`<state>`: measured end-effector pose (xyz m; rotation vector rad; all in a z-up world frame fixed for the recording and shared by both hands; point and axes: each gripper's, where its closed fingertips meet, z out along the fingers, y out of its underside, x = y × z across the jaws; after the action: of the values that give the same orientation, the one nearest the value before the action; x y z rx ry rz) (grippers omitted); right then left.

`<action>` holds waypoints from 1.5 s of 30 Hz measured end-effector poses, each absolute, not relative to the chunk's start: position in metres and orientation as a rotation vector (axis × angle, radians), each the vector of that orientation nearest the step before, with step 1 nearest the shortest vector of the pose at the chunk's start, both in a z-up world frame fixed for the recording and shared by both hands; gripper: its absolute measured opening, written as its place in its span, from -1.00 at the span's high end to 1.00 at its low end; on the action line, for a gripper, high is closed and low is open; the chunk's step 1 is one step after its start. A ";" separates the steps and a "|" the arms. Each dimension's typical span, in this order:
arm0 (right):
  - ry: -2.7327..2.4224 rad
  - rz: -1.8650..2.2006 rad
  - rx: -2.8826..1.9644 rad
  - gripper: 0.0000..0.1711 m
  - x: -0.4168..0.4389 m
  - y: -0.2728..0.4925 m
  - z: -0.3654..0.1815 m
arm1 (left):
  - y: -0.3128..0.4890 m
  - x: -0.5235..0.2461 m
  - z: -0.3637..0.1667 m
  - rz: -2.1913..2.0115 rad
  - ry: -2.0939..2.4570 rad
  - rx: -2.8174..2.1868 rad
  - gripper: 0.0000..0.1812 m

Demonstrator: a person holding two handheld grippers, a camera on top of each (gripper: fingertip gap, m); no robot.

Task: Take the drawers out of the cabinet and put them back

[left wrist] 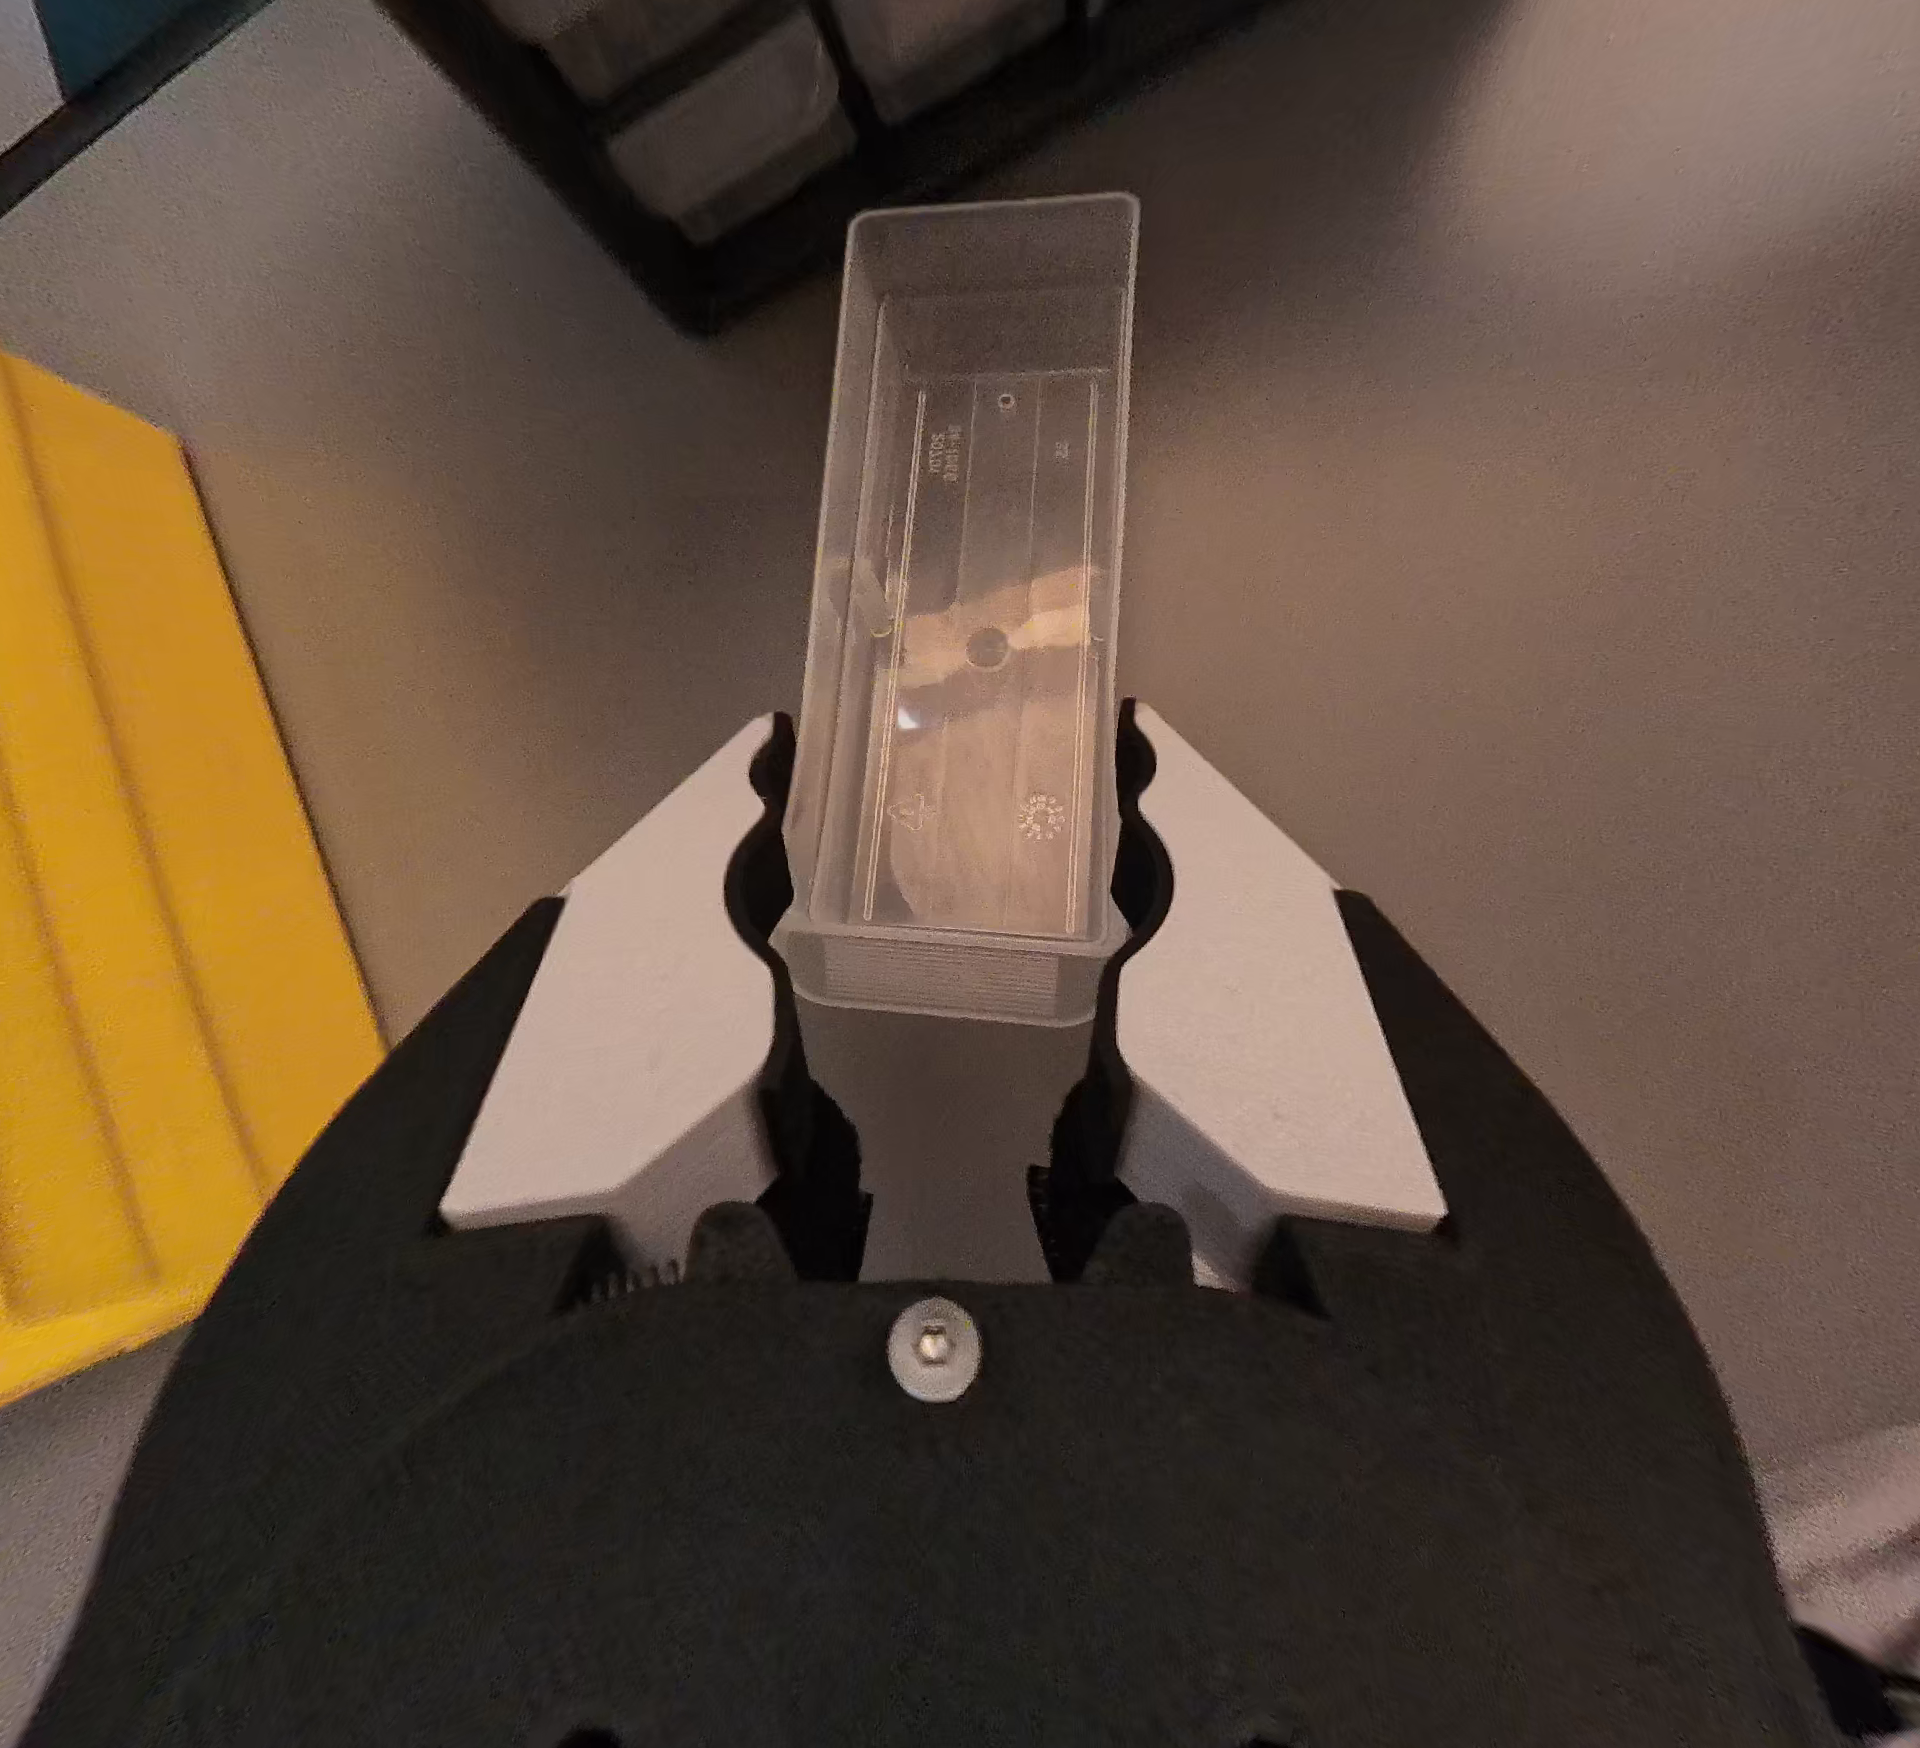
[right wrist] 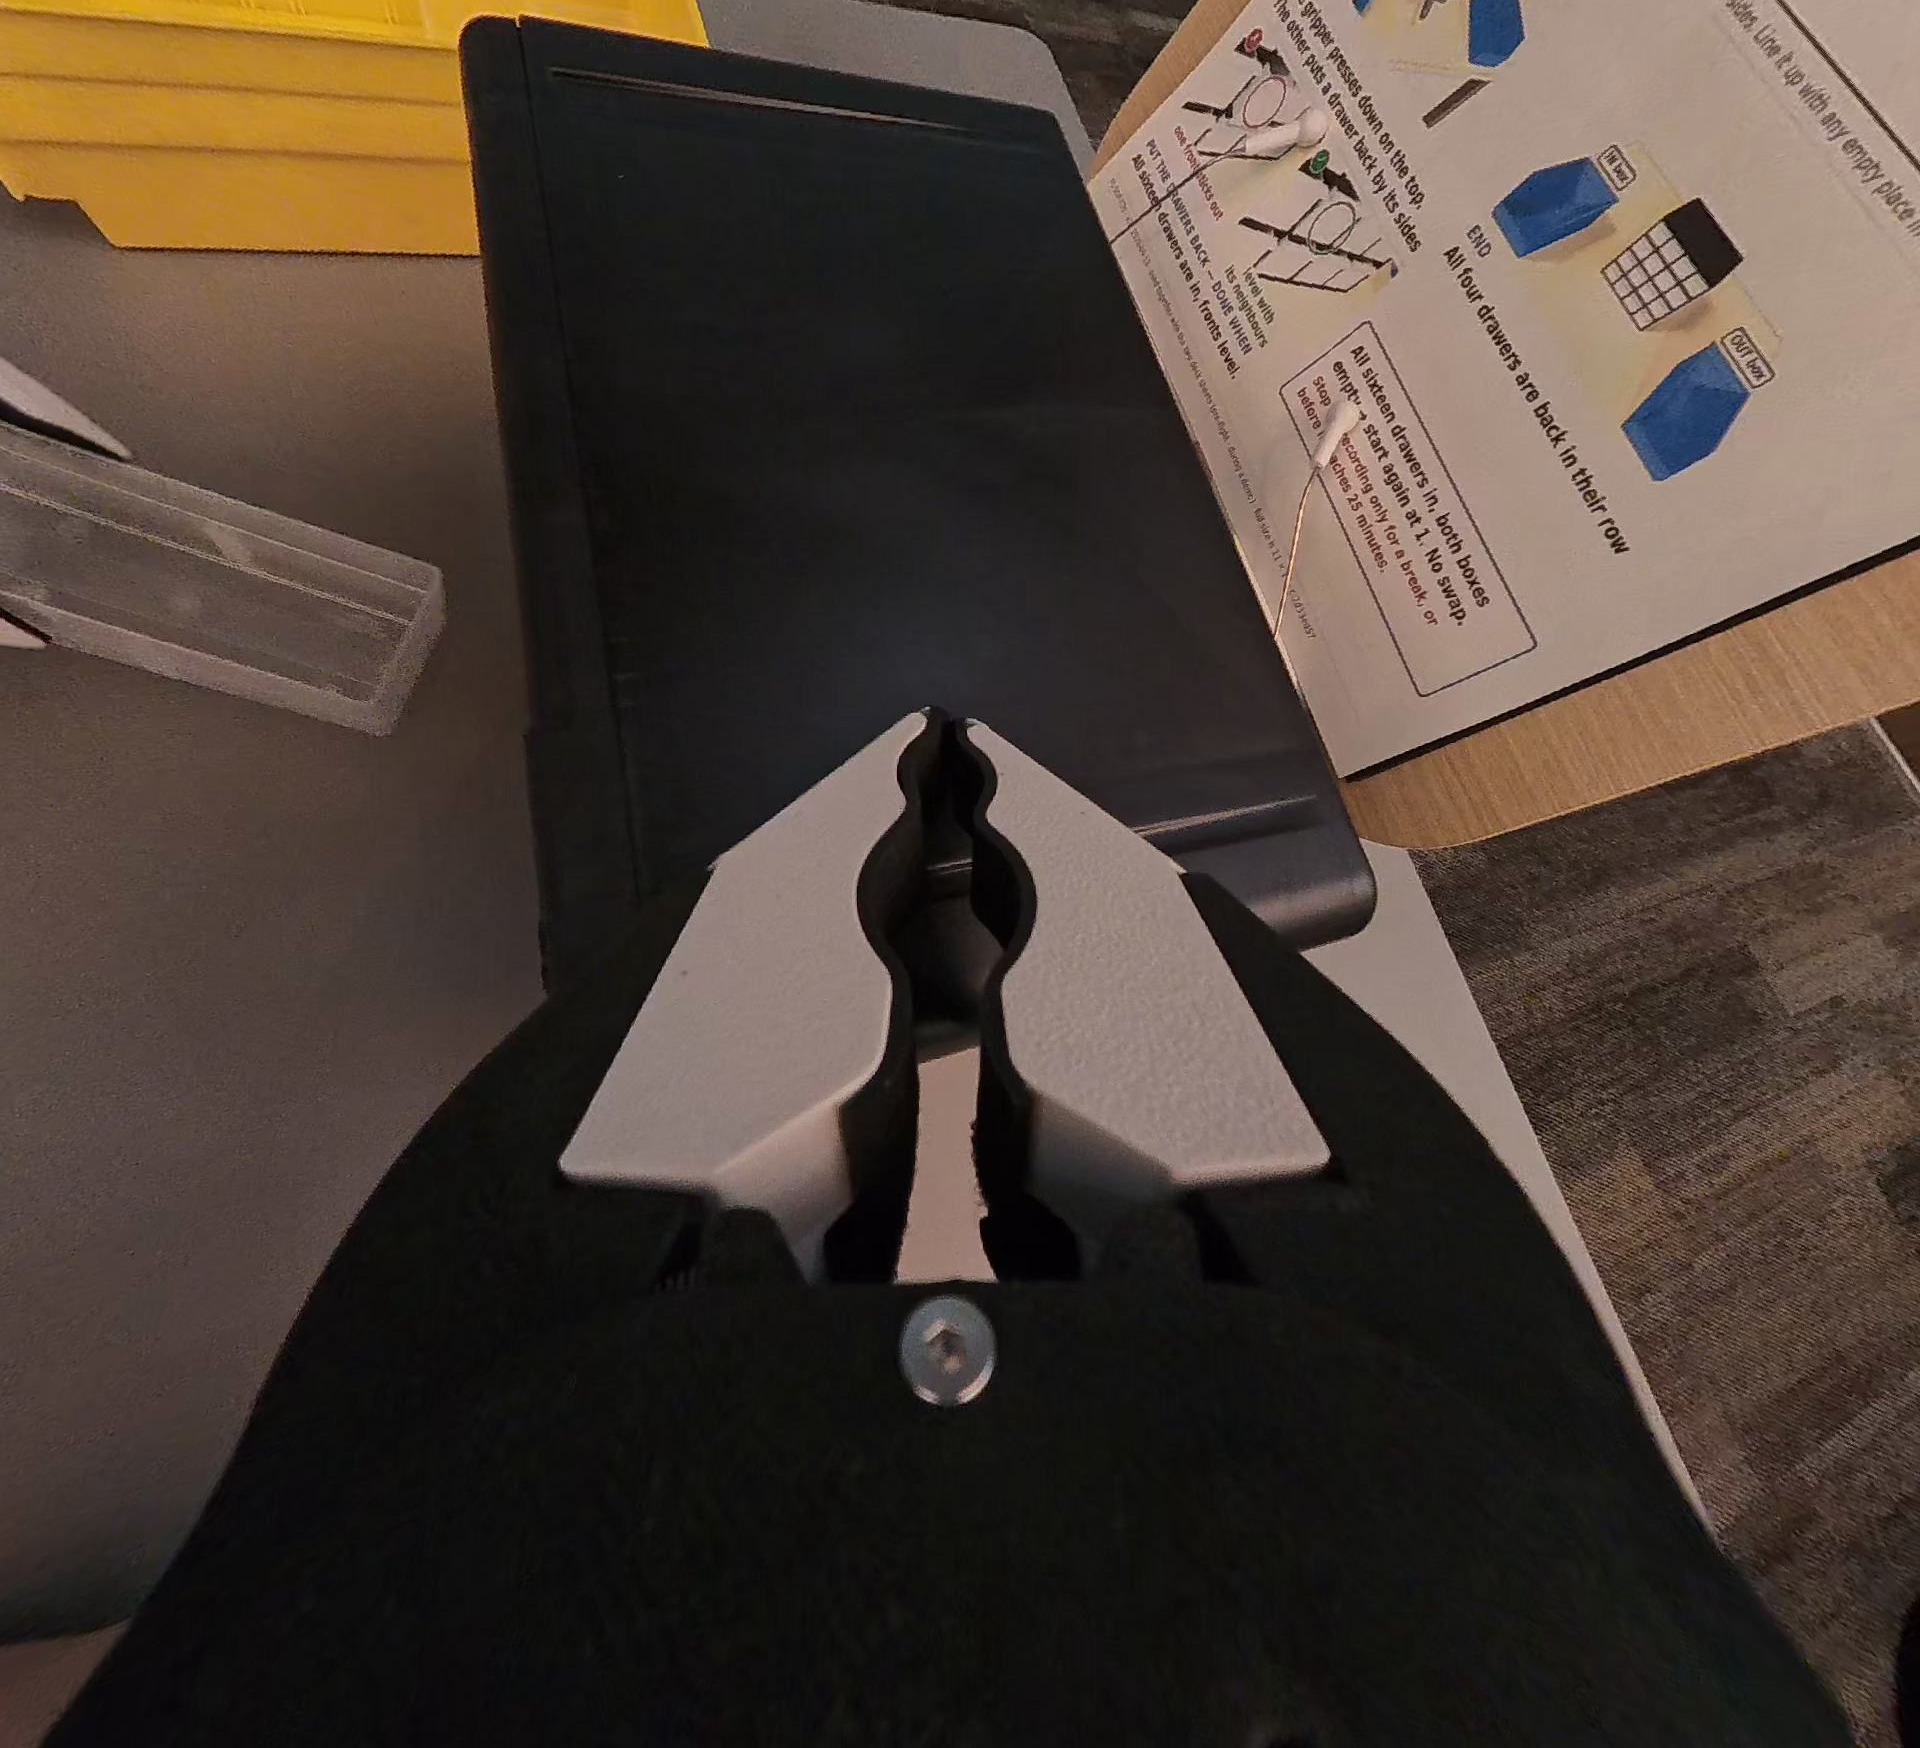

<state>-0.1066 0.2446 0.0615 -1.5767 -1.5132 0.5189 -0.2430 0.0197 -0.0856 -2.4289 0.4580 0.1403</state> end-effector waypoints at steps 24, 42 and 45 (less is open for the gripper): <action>-1.506 0.614 -1.572 1.00 -0.106 0.244 0.062 | 0.083 -0.216 -0.063 -0.065 0.272 -2.444 0.34; -1.503 0.637 -1.570 1.00 -0.105 0.245 0.062 | 0.094 -0.222 -0.051 0.071 0.264 -2.389 0.34; -1.503 0.643 -1.569 1.00 -0.105 0.245 0.062 | 0.097 -0.221 -0.054 0.108 0.259 -2.381 0.34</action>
<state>-0.1052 0.2447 0.0621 -1.5694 -1.5026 0.6428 -0.2212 0.0971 -0.0540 -2.3811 0.2585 0.1084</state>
